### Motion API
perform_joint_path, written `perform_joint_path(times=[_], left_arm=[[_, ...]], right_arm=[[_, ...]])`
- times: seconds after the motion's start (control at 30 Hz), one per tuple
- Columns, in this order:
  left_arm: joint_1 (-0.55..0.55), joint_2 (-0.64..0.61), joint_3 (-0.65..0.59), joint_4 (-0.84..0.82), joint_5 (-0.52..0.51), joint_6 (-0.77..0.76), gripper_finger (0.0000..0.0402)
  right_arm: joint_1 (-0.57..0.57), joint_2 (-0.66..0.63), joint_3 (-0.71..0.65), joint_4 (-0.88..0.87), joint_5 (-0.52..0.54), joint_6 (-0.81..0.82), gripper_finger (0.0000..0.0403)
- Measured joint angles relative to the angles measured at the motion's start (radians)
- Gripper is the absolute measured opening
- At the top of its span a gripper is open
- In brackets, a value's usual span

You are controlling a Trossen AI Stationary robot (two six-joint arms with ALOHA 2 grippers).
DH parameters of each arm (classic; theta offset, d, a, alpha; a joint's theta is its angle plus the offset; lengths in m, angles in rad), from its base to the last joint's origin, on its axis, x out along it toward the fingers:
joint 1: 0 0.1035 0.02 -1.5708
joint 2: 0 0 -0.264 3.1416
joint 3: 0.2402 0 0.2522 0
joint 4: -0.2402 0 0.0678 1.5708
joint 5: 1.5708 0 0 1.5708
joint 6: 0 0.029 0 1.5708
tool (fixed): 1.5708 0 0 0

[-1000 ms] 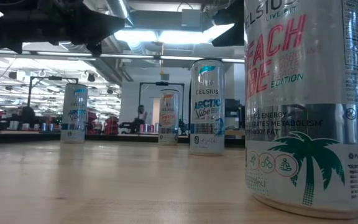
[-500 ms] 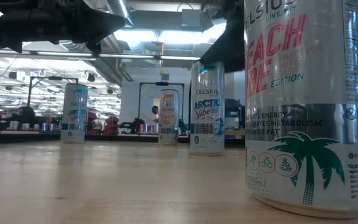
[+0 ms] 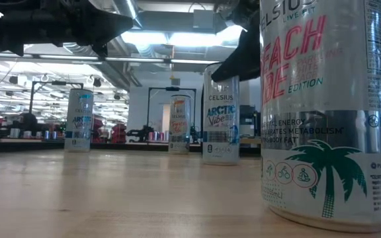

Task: Place canned beverage on shelf
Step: Put the bottom blue-white soda can on the shelf

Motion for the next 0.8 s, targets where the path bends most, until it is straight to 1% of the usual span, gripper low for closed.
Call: perform_joint_path(times=[0.13,0.33,0.43,0.57,0.63,0.7,0.8], left_arm=[[0.001,0.000,0.000,0.000,0.000,0.000,0.0014],[-0.006,0.000,0.000,-0.017,0.002,-0.026,0.0014],[-0.022,0.000,0.000,-0.038,0.006,-0.035,0.0014],[-0.038,0.000,0.000,-0.034,0.008,-0.031,0.0014],[-0.039,0.000,0.000,-0.027,0.006,-0.017,0.0014],[-0.038,0.000,0.000,-0.027,0.003,-0.008,0.0014],[-0.039,0.000,0.000,-0.027,-0.004,0.005,0.0014]], right_arm=[[0.000,-0.048,-0.002,-0.015,0.001,-0.029,0.0214],[-0.002,-0.193,-0.002,-0.045,0.010,-0.076,0.0214],[-0.035,-0.267,0.024,-0.098,0.013,-0.107,0.0214],[-0.147,-0.314,0.113,-0.258,0.013,-0.141,0.0214],[-0.223,-0.316,0.159,-0.343,-0.021,-0.161,0.0214],[-0.305,-0.315,0.197,-0.387,-0.086,-0.185,0.0214],[-0.435,-0.316,0.219,-0.398,-0.214,-0.221,0.0214]])
